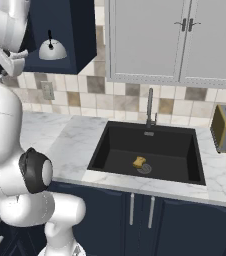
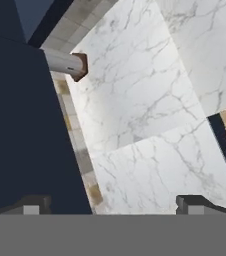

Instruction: Open the cabinet, pick the kettle from the cabinet, and place it in the sink.

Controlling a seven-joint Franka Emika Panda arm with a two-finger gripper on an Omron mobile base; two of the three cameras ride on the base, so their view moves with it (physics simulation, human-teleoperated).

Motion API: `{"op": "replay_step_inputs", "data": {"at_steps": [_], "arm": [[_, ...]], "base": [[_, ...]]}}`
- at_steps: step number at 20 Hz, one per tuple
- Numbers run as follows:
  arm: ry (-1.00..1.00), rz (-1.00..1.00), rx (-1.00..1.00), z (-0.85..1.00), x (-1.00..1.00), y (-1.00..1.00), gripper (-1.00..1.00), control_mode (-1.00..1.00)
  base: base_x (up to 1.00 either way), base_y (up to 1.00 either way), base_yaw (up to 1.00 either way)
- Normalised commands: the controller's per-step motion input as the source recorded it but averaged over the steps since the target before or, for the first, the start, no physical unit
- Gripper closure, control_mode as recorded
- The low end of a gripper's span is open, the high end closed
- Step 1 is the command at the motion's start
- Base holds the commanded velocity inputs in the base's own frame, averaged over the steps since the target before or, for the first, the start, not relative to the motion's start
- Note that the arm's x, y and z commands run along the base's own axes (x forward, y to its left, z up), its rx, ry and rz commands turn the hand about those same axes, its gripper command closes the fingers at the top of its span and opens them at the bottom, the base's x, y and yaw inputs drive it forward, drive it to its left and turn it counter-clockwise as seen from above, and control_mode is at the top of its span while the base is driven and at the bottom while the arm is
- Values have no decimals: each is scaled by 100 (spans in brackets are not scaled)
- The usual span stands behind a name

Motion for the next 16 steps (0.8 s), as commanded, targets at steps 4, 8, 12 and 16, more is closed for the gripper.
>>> {"op": "replay_step_inputs", "data": {"at_steps": [4, 8, 12, 16], "arm": [[-25, 0, -8, 0, 0, -28, -100, -100], [-36, 0, -13, -5, -1, -22, -100, -100], [-35, 0, -17, -7, 0, -17, -100, -100], [-26, 0, -15, -1, 6, -18, -100, -100]], "base": [[0, 0, 0], [0, 0, 0], [0, 0, 0], [0, 0, 0]]}}
